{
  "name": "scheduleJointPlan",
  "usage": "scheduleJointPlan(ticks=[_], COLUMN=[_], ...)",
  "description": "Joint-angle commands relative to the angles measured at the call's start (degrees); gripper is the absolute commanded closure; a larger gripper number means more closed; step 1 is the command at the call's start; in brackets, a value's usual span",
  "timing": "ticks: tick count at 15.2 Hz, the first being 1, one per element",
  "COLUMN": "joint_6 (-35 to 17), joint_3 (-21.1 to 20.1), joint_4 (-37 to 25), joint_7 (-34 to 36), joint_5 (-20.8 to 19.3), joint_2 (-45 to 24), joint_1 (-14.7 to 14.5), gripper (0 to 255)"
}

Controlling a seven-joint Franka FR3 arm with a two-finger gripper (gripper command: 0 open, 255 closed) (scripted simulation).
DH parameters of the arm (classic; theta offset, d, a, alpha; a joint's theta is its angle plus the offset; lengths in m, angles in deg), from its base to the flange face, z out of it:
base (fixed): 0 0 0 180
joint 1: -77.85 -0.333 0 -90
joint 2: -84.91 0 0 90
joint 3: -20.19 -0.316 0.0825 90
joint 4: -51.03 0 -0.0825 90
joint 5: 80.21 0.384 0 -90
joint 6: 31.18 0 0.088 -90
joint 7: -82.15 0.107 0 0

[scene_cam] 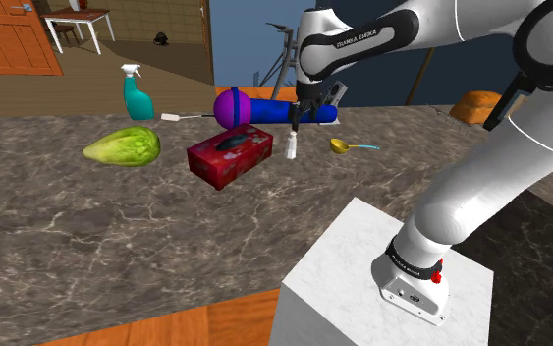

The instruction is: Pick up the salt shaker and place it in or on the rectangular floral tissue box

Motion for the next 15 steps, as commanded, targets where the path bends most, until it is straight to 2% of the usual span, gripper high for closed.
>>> scheduleJointPlan(ticks=[1,6,15], joint_6=[-2.5,-6.7,-12.3], joint_3=[0.7,2.2,2.4], joint_4=[-2.1,-9.2,-6.8], joint_7=[-0.6,-2.9,-3.0], joint_5=[0.5,2.4,2.5], joint_2=[-4.4,-15.2,-18.3], joint_1=[0.3,1.4,1.7], gripper=[0,0,0])
